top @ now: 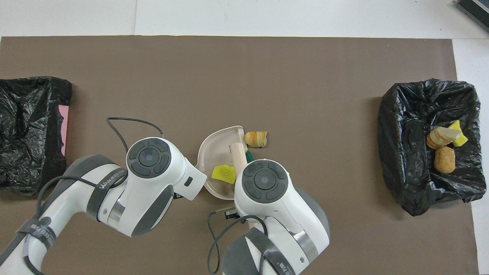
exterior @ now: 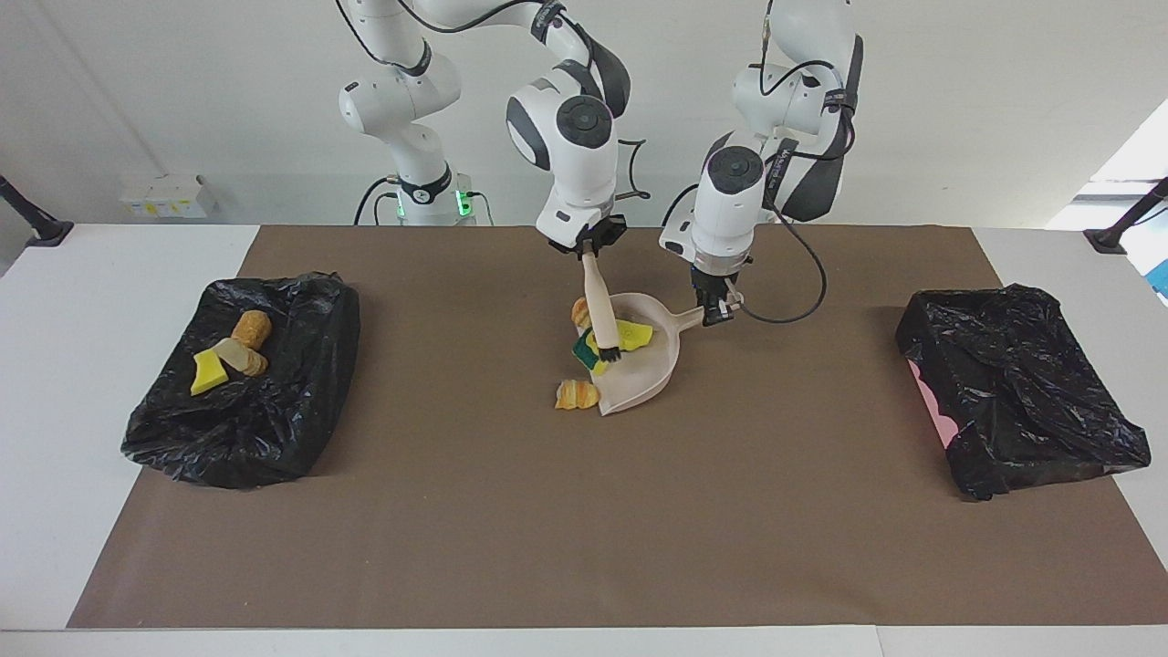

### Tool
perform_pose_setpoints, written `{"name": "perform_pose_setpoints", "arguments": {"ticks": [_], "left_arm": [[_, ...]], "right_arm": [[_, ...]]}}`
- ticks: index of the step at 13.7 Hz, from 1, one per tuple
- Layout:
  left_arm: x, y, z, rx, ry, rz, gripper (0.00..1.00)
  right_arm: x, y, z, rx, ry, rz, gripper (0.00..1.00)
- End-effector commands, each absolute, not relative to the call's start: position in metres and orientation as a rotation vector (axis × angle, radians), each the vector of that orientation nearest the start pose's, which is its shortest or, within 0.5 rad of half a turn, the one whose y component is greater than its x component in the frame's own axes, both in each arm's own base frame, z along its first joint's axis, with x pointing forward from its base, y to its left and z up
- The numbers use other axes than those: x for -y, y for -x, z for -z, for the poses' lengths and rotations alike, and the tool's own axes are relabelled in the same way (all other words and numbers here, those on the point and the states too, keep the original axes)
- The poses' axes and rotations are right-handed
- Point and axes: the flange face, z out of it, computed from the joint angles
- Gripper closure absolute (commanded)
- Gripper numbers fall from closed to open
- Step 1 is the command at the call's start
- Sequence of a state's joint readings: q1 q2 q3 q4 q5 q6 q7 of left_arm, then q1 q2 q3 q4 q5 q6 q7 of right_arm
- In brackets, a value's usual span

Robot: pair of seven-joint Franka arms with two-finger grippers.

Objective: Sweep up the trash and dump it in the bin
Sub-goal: 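Sweep the bread and sponge toward the dustpan with the right gripper's brush, then brush the remaining pieces into the dustpan held by the left gripper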

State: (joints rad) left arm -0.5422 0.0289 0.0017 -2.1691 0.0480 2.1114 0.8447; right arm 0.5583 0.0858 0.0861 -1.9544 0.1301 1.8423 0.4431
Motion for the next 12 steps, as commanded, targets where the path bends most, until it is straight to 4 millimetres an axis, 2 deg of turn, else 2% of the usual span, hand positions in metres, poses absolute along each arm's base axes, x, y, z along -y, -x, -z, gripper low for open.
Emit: {"name": "perform_pose_setpoints", "arguments": {"ticks": [1, 3, 5, 7, 9, 12], "left_arm": [[0.267, -0.446, -0.374, -2.024, 2.352, -0.124, 1.00], [0.267, -0.446, -0.373, -2.020, 2.356, -0.117, 1.00], [0.266, -0.446, -0.373, -2.006, 2.368, -0.109, 1.00], [0.265, -0.447, -0.373, -1.993, 2.378, -0.107, 1.00], [0.264, -0.447, -0.372, -1.989, 2.381, -0.109, 1.00], [0.262, -0.446, -0.371, -1.986, 2.385, -0.114, 1.00]], "right_arm": [[-0.299, -0.468, -0.407, 0.304, 3.251, -0.324, 1.00], [-0.268, -0.493, -0.394, 0.348, 3.286, -0.335, 1.00], [-0.267, -0.506, -0.372, 0.384, 3.289, -0.330, 1.00], [-0.278, -0.503, -0.355, 0.412, 3.274, -0.317, 1.00], [-0.292, -0.493, -0.355, 0.439, 3.263, -0.322, 1.00], [-0.335, -0.461, -0.354, 0.457, 3.167, -0.374, 1.00]]}}
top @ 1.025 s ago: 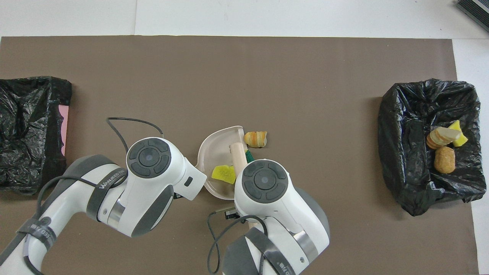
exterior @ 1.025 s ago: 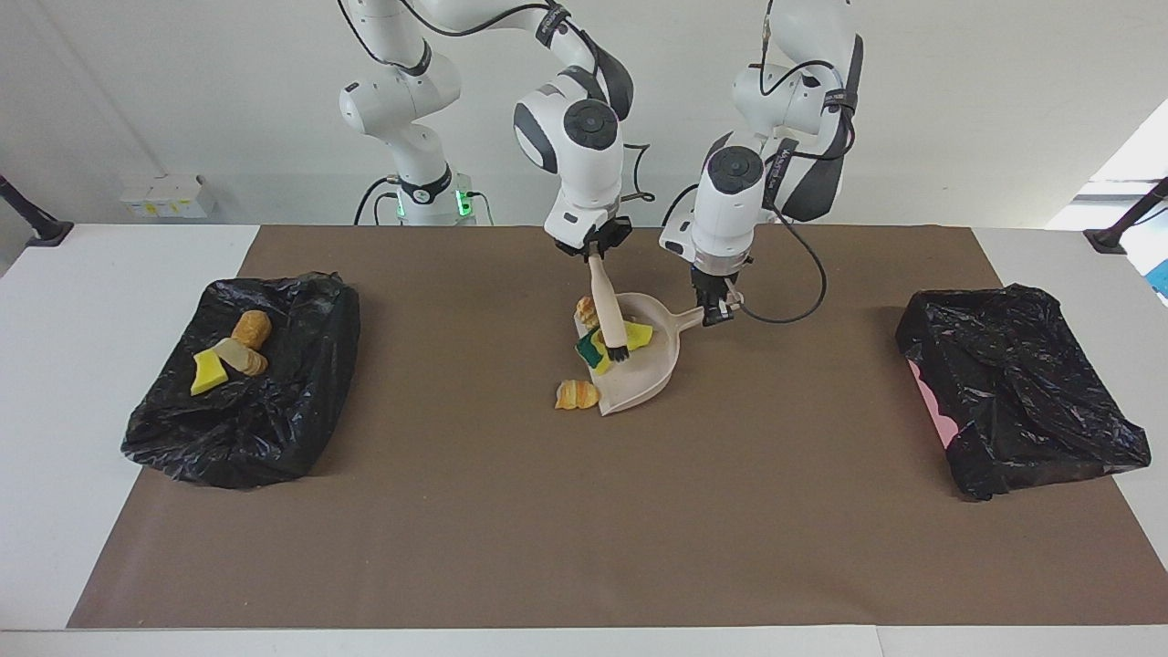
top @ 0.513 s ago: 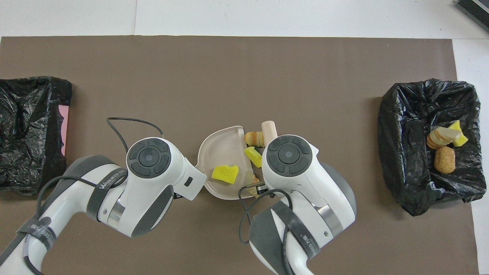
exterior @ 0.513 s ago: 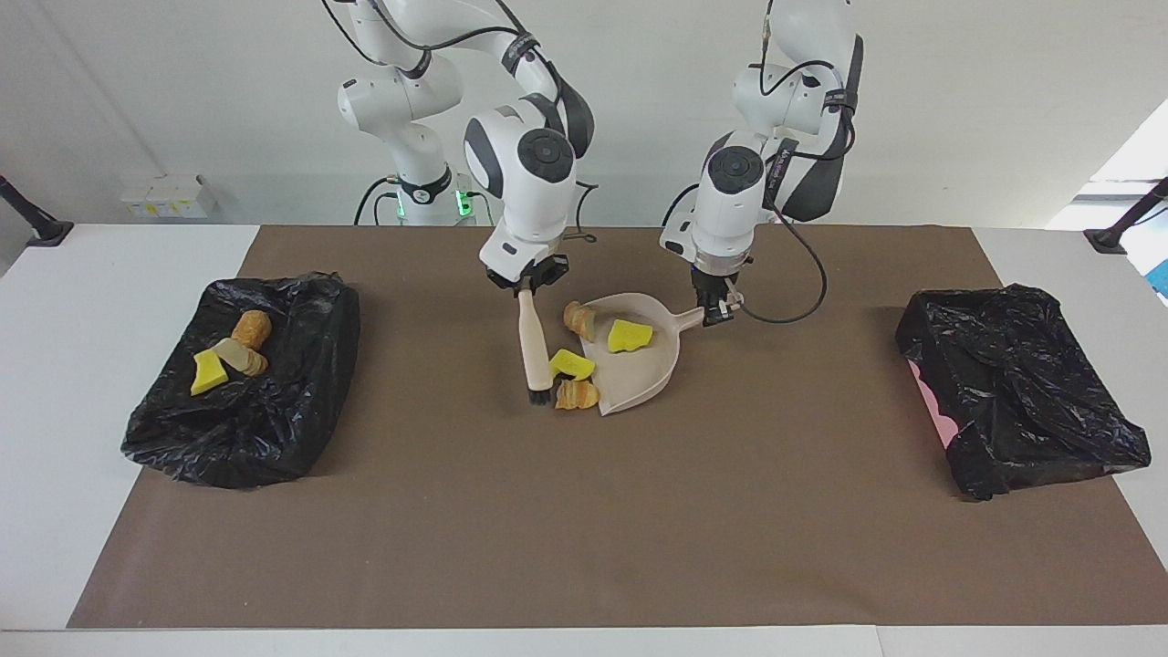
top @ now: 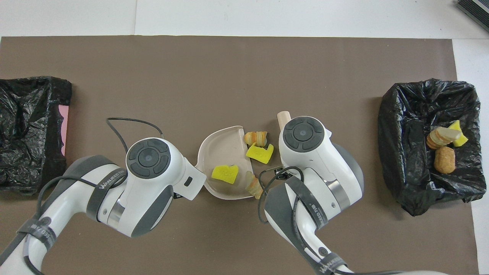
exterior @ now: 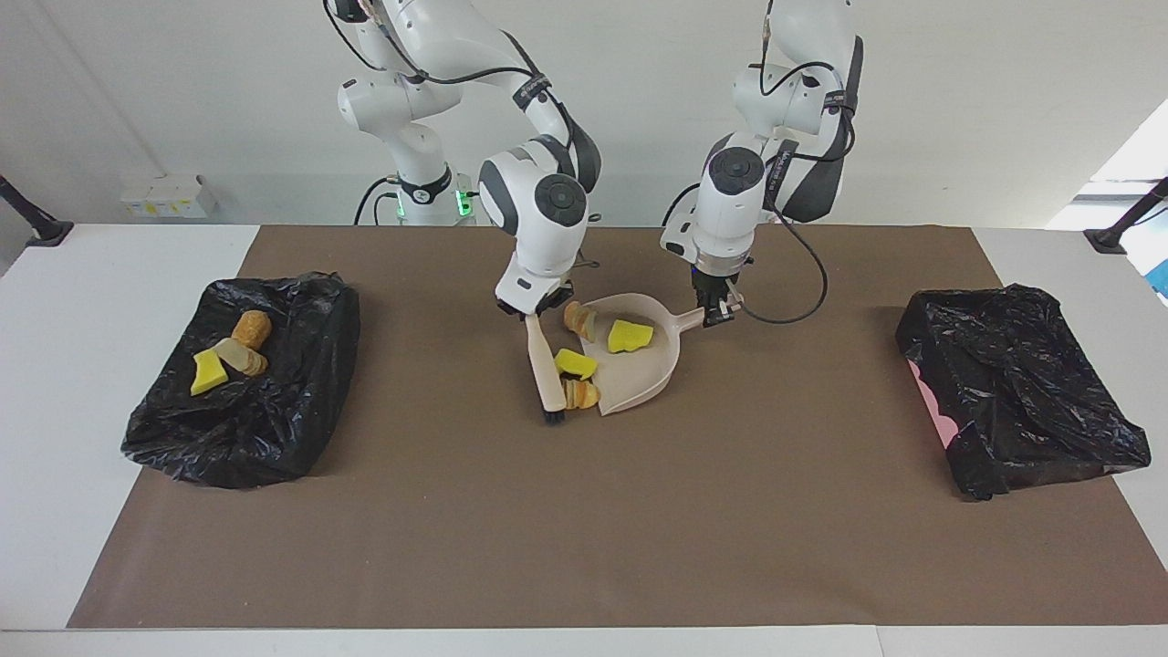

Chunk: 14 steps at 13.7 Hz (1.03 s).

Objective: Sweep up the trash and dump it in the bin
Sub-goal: 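Brush the remaining pieces into the dustpan held by the left gripper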

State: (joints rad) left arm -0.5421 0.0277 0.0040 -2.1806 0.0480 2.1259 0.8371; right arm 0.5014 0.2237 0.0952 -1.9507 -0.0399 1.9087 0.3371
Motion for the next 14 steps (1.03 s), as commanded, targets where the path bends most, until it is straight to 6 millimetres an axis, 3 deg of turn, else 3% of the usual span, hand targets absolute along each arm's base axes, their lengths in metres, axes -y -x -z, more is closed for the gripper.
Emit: {"name": "perform_pose_setpoints", "arguments": {"ticks": [1, 4, 6, 8, 11, 14], "left_arm": [[0.262, -0.446, -0.370, -1.986, 2.385, -0.116, 1.00], [0.261, -0.445, -0.370, -1.986, 2.385, -0.119, 1.00], [0.260, -0.445, -0.368, -1.985, 2.387, -0.123, 1.00], [0.259, -0.445, -0.368, -1.985, 2.387, -0.123, 1.00], [0.258, -0.446, -0.368, -1.990, 2.382, -0.119, 1.00], [0.258, -0.447, -0.369, -1.996, 2.377, -0.107, 1.00]], "right_arm": [[-0.349, -0.451, -0.354, 0.483, 3.151, -0.383, 1.00], [-0.377, -0.433, -0.363, 0.394, 3.071, -0.426, 1.00], [-0.382, -0.433, -0.368, 0.380, 3.062, -0.426, 1.00], [-0.371, -0.439, -0.378, 0.357, 3.066, -0.417, 1.00], [-0.331, -0.457, -0.408, 0.275, 3.088, -0.415, 1.00], [-0.310, -0.456, -0.407, 0.246, 3.126, -0.448, 1.00]]}}
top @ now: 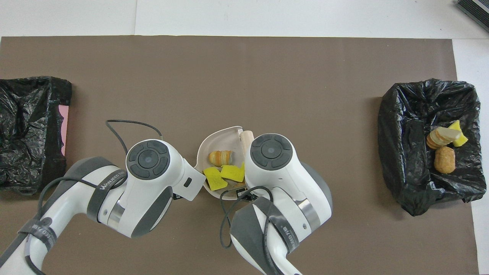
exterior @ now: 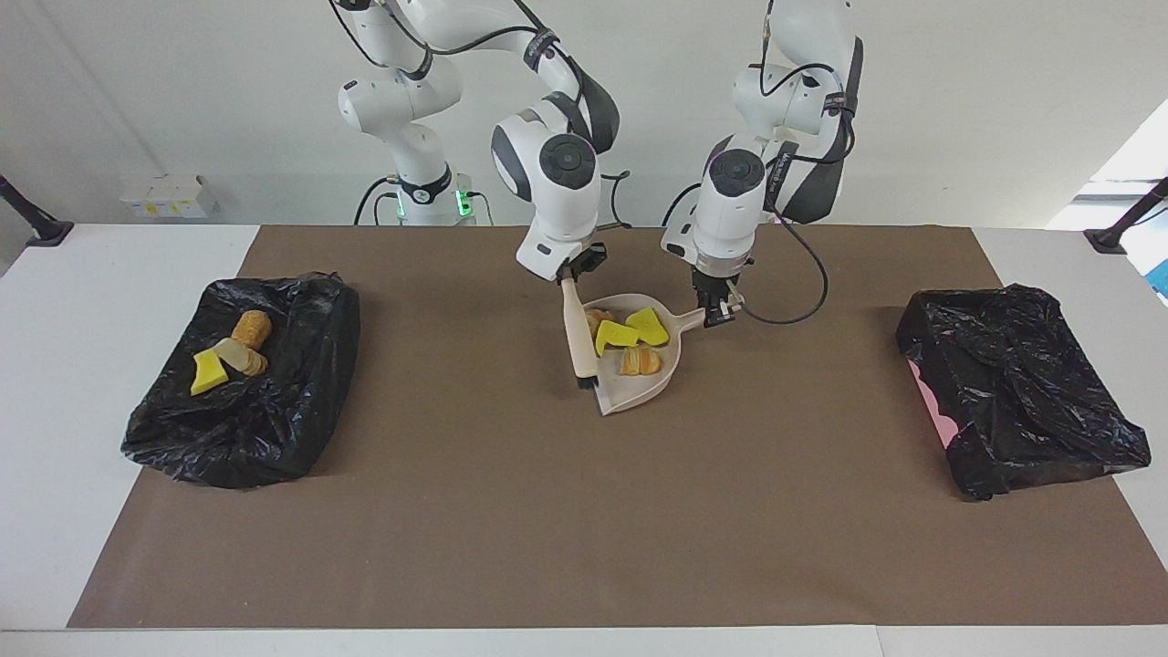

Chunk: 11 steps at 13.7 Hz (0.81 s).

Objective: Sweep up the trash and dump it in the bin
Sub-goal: 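Brush the remaining pieces into the dustpan held by the left gripper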

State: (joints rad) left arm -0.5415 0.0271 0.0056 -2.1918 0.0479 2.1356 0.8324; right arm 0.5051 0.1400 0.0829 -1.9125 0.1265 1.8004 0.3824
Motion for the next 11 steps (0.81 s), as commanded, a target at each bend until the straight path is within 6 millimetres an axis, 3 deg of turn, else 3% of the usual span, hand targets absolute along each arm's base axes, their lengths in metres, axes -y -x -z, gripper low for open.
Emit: {"name": "perform_pose_setpoints", "arguments": {"ticks": [1, 4, 6, 9, 11], "left_arm": [[0.258, -0.447, -0.369, -1.996, 2.377, -0.107, 1.00], [0.257, -0.448, -0.368, -2.000, 2.375, -0.112, 1.00], [0.252, -0.452, -0.368, -2.004, 2.372, -0.108, 1.00], [0.251, -0.452, -0.368, -2.004, 2.372, -0.113, 1.00], [0.251, -0.452, -0.369, -2.004, 2.372, -0.113, 1.00]], "right_arm": [[-0.302, -0.452, -0.400, 0.227, 3.131, -0.458, 1.00], [-0.295, -0.425, -0.377, 0.193, 3.135, -0.413, 1.00], [-0.312, -0.413, -0.373, 0.197, 3.132, -0.427, 1.00], [-0.329, -0.407, -0.379, 0.200, 3.110, -0.429, 1.00], [-0.327, -0.411, -0.378, 0.195, 3.114, -0.433, 1.00]]}}
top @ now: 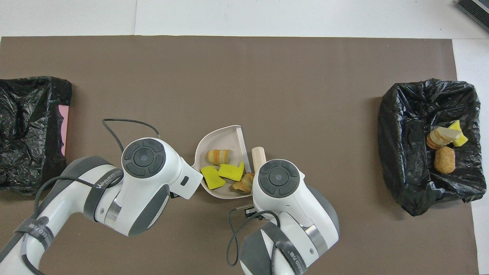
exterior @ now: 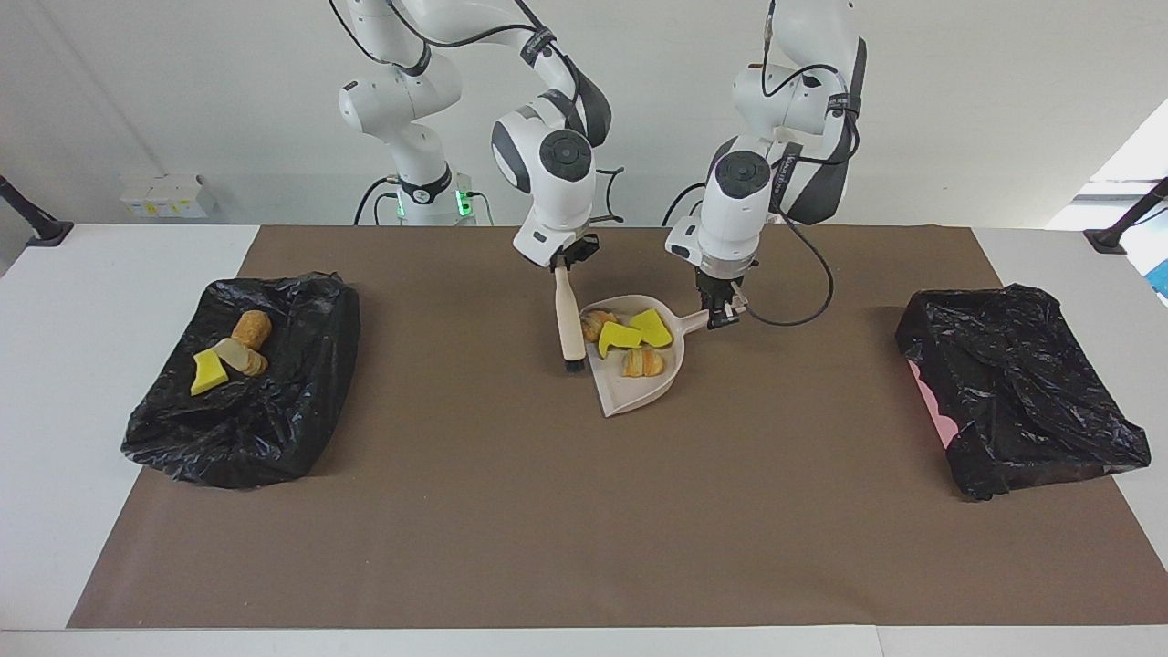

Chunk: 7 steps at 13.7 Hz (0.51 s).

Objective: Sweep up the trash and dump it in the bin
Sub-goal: 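Brush the remaining pieces into the dustpan held by the left gripper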

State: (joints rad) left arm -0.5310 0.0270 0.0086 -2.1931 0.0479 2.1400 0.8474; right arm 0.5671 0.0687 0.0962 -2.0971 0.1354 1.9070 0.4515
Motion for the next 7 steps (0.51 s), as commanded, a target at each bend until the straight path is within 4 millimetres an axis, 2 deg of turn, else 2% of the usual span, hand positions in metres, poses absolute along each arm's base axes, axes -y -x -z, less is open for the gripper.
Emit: {"name": "perform_pose_setpoints", "arguments": {"ticks": [1, 7], "left_arm": [[0.251, -0.452, -0.368, -2.004, 2.372, -0.116, 1.00], [0.244, -0.462, -0.373, -2.046, 2.339, -0.113, 1.00]], "right_arm": [[-0.327, -0.412, -0.378, 0.195, 3.114, -0.433, 1.00], [-0.327, -0.412, -0.378, 0.168, 3.116, -0.427, 1.00]]}}
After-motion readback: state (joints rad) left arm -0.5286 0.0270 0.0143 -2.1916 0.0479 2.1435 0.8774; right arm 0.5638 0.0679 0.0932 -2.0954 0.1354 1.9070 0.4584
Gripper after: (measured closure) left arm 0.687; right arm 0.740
